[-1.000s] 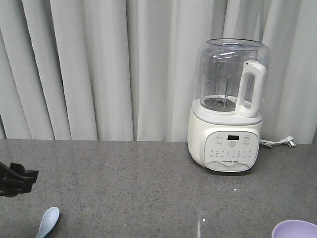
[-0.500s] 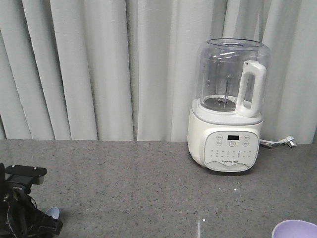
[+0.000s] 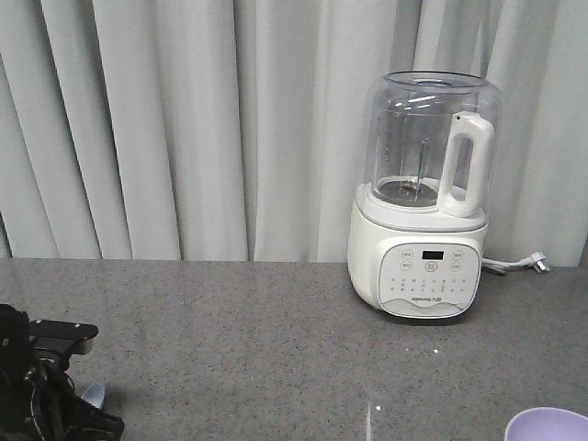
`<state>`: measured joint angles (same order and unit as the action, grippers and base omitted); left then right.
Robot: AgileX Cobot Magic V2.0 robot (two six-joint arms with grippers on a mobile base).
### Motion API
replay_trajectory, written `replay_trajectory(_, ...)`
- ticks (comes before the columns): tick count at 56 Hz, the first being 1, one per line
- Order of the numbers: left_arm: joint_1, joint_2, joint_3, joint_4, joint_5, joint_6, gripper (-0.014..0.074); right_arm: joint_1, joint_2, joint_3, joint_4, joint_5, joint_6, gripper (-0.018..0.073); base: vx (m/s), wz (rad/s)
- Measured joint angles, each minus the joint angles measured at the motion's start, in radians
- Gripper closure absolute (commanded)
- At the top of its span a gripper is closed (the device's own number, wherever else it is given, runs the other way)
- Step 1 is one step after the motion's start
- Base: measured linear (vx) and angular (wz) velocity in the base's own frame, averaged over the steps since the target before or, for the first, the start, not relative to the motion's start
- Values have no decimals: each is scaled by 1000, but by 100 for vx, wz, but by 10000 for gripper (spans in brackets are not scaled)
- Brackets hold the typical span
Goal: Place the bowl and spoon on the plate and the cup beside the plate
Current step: 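Grasp the white spoon with the left gripper and lift it, then grasp the lavender bowl rim with the right gripper and lift it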
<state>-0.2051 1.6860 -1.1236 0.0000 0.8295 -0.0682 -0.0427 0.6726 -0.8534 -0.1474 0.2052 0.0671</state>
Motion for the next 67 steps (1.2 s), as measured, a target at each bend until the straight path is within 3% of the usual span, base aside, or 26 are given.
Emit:
replay_trajectory(2, 0, 0, -1, 0, 2, 10, 606, 0, 0, 0, 0, 0, 0, -25, 0, 0)
replay_trajectory(14, 0, -4, -1, -25, 13, 40, 604, 0, 0, 0, 0, 25, 1, -25, 0, 0)
replay_trajectory(29, 0, -225, 0, -89, -12, 90, 603, 0, 81, -110, -63, 382, 96, -17, 0, 0)
replay_trajectory(36, 0, -380, 0, -131, -39, 115, 603, 0, 195, -175, -98, 538, 184, 10, 0, 0)
replay_trajectory(45, 0, -528, 0, -142, -42, 135, 603, 0, 372, -188, -103, 688, 207, 28, 0, 0)
replay_trajectory(57, 0, -604, 0, -142, -38, 137, 603, -4, 553, -188, -99, 757, 199, 50, 0, 0)
replay_trajectory(67, 0, -609, 1, -142, -37, 137, 603, -73, 631, -188, -29, 759, 149, 51, 0, 0)
